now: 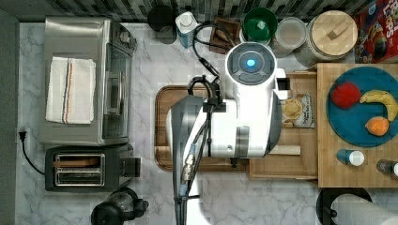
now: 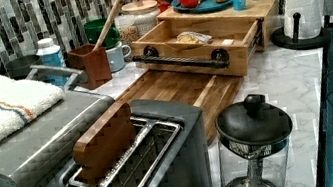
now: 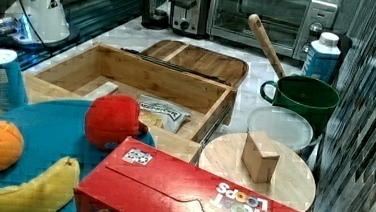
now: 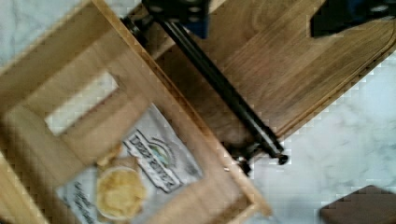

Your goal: Close the drawer.

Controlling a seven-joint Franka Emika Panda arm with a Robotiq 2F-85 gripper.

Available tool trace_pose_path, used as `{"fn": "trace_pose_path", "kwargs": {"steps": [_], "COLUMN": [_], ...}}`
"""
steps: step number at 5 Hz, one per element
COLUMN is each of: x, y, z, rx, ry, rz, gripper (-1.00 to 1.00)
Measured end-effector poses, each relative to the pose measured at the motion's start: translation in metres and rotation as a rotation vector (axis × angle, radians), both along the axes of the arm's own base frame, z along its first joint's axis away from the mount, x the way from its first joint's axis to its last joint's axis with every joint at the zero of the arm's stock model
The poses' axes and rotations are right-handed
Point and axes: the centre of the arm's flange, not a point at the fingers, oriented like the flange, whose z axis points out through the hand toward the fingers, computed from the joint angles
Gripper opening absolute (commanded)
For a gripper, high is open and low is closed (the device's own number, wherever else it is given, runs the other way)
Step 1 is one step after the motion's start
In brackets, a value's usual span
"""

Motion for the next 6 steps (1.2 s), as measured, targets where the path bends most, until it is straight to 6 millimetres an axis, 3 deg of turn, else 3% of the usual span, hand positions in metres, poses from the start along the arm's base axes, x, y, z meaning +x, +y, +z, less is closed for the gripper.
{"fn": "trace_pose_path", "kwargs": {"steps": [1, 2, 3, 4, 6], "x": [0.0, -0.005, -0.009, -0.007, -0.02], "y": [0.03, 0.072, 0.105, 0.118, 0.1], "z": [-0.006, -0.013, -0.021, -0.033, -0.084], "rx": [0.011, 0.033, 0.0, -0.049, -0.06], "ry": [0.011, 0.038, 0.058, 0.009, 0.012], "rz": [0.171, 0.369, 0.559, 0.683, 0.757], "gripper": [-0.53, -1.0, -1.0, -1.0, -1.0]}}
